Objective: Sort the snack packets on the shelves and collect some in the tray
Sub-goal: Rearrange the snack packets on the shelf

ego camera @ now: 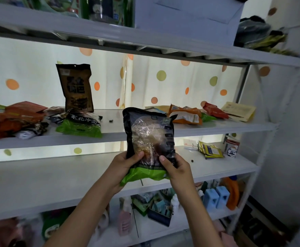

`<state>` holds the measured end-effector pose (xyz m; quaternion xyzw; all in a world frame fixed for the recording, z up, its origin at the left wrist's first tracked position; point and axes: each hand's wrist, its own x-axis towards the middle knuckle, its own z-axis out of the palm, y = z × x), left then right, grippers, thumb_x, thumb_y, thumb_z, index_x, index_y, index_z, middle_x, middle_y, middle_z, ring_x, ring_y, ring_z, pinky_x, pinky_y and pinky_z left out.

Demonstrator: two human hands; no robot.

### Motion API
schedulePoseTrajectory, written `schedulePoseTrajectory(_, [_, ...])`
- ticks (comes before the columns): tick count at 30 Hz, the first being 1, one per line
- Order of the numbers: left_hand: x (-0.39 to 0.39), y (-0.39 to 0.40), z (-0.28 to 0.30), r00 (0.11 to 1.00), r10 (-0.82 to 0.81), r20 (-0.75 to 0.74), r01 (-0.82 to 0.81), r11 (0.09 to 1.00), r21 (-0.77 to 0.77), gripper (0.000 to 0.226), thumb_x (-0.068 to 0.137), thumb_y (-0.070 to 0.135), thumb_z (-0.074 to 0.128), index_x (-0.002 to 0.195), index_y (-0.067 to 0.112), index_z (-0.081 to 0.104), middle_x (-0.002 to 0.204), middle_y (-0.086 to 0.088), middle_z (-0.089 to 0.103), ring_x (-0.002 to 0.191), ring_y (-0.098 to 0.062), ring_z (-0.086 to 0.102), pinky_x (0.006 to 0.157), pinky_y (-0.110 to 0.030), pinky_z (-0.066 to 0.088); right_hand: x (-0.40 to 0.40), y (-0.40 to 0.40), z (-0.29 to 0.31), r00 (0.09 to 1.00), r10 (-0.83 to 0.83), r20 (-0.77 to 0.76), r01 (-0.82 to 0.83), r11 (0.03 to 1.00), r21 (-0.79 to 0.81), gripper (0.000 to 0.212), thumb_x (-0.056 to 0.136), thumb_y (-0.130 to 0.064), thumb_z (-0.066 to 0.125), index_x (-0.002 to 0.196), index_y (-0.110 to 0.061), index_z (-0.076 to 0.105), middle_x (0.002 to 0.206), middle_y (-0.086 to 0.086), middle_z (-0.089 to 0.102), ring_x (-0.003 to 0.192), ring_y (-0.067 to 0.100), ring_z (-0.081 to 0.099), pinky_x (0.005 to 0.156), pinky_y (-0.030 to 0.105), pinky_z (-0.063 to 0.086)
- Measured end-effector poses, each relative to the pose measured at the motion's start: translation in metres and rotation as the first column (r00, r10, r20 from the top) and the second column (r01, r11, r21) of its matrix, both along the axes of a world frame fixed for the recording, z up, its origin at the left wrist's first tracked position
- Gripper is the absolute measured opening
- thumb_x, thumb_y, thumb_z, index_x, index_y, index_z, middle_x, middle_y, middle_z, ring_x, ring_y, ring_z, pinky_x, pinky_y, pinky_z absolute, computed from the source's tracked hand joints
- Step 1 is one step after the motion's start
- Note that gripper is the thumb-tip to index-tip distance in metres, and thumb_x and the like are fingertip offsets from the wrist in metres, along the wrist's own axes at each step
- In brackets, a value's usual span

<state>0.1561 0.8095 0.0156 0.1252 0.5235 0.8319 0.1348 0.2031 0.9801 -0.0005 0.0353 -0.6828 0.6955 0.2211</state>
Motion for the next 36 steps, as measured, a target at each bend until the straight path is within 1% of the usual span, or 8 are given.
schedulePoseTrajectory(4, [-0.004,-0.012,0.011,0.997,0.052,-0.05,-0.055,0.996,-0.077,0.037,0.077,0.023,0.072,0.108,0.003,0.068,0.102,-0.016,0.074,0.094,-0.03,0.071,0.072,-0.031,0.059,-0.013,-0.011,0.004,1.0,0.0,-0.008,0.0,1.0,-0.011,0.021,0.091,-0.022,0.067,0.112,-0.017,0.07,0.103,0.001,0.076,0.095,0.02,0.072,0.078,0.039,0.06])
schedulePoseTrajectory(10, [-0.038,-0.038,0.025,0.985,0.154,-0.075,-0.167,0.963,-0.212,0.03,0.082,0.026,0.073,0.106,0.008,0.07,0.097,-0.012,0.075,0.088,-0.027,0.073,0.077,-0.034,0.058,-0.047,-0.047,0.017,0.999,-0.007,-0.035,0.005,0.998,-0.056,0.01,0.092,-0.015,0.066,0.1,-0.012,0.072,0.088,-0.001,0.077,0.08,0.015,0.073,0.063,0.025,0.056])
schedulePoseTrajectory(16, [-0.095,-0.067,0.048,0.916,0.348,-0.199,-0.396,0.864,-0.312,0.035,0.073,0.03,0.083,0.1,0.014,0.067,0.092,-0.002,0.073,0.08,-0.017,0.071,0.066,-0.026,0.056,-0.105,-0.09,0.026,0.993,-0.119,-0.003,0.118,0.984,-0.137,0.008,0.092,-0.016,0.067,0.087,-0.021,0.073,0.081,-0.001,0.076,0.078,0.019,0.071,0.07,0.035,0.057])
schedulePoseTrajectory(21, [-0.149,-0.096,0.068,0.91,0.248,-0.332,-0.37,0.847,-0.381,0.058,0.064,0.022,0.089,0.112,0.023,0.057,0.104,0.008,0.065,0.09,-0.003,0.063,0.068,-0.016,0.049,-0.176,-0.112,0.048,0.989,-0.142,0.04,0.147,0.975,-0.165,0.009,0.09,-0.019,0.069,0.083,-0.018,0.073,0.081,0.003,0.076,0.081,0.023,0.072,0.073,0.036,0.056])
schedulePoseTrajectory(25, [-0.2,-0.118,0.083,0.876,0.187,-0.444,-0.382,0.832,-0.403,0.054,0.067,0.017,0.088,0.114,0.023,0.06,0.104,0.012,0.065,0.078,0.011,0.062,0.059,-0.004,0.046,-0.233,-0.129,0.067,0.986,-0.159,0.046,0.163,0.982,-0.095,0.014,0.09,-0.022,0.069,0.081,-0.012,0.073,0.078,0.007,0.074,0.072,0.02,0.067,0.068,0.033,0.052])
schedulePoseTrajectory(30, [-0.267,-0.133,0.101,0.83,0.193,-0.523,-0.462,0.765,-0.45,0.086,0.068,0.027,0.088,0.14,0.019,0.042,0.118,0.004,0.051,0.105,-0.014,0.053,0.082,-0.029,0.049,-0.287,-0.142,0.083,0.98,-0.187,0.065,0.189,0.982,-0.019,0.027,0.09,-0.031,0.069,0.069,-0.014,0.067,0.066,0.005,0.067,0.061,0.016,0.061,0.062,0.03,0.047])
schedulePoseTrajectory(34, [-0.301,-0.131,0.113,0.758,0.108,-0.643,-0.52,0.696,-0.496,0.06,0.075,0.026,0.082,0.128,0.023,0.053,0.116,0.005,0.056,0.104,-0.012,0.054,0.084,-0.029,0.049,-0.314,-0.144,0.082,0.982,-0.138,0.132,0.152,0.984,-0.097,0.013,0.087,-0.021,0.065,0.08,-0.011,0.067,0.069,0.005,0.061,0.066,0.019,0.056,0.062,0.03,0.044])
schedulePoseTrajectory(36, [-0.318,-0.127,0.118,0.729,0.036,-0.683,-0.539,0.645,-0.542,0.043,0.08,0.025,0.078,0.119,0.021,0.061,0.113,0.006,0.06,0.102,-0.011,0.057,0.077,-0.017,0.045,-0.331,-0.141,0.085,0.979,-0.133,0.152,0.15,0.983,-0.108,0.011,0.087,-0.02,0.066,0.082,-0.01,0.068,0.07,0.006,0.062,0.066,0.02,0.057,0.062,0.029,0.045])
